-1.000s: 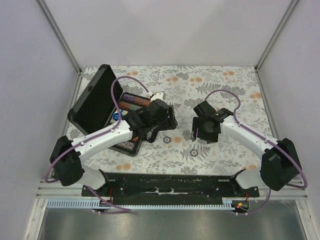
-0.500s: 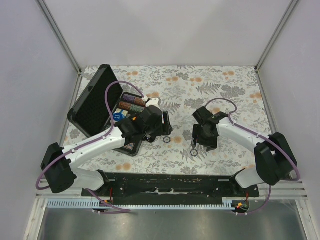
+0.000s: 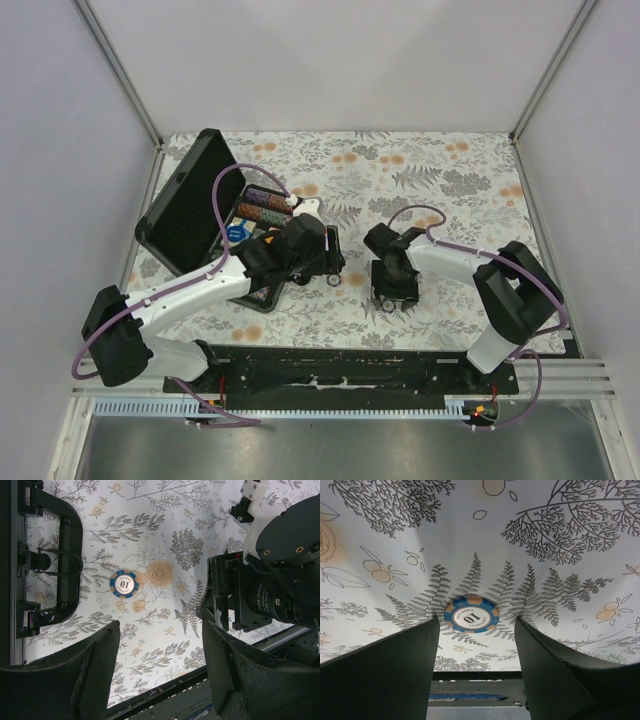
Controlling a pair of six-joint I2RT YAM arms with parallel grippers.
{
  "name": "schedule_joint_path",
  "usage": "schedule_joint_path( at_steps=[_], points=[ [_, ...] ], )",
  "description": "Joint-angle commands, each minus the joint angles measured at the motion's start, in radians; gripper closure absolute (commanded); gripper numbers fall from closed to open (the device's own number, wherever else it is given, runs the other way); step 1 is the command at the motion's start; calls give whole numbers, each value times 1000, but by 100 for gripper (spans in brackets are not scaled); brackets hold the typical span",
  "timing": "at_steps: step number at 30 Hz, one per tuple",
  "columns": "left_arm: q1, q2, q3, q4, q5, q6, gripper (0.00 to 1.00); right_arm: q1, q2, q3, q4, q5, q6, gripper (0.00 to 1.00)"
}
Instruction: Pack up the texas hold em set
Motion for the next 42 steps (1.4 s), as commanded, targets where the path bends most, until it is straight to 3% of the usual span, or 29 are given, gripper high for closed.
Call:
schedule_joint_path(
  at_steps=[1,8,19,27,35,42],
  points=[
    [-7,-28,-11,27,-26,30,28,14,32,50,10,40,24,32],
    [-7,-28,-14,24,-31,35,28,19,59,57,9,56,25,36],
    [-13,-30,-27,35,-5,36,27,19,55,35,45,56,37,56],
    [-56,-48,-69,98,23,53,12,19,-26,40,44,52,51,58],
    [-88,-129,-188,233,55,36,12,13,-126,92,4,28,73,58],
    [-129,-195,-273,380,73,25,13,-23,-189,168,-17,-81,125,58]
  ],
)
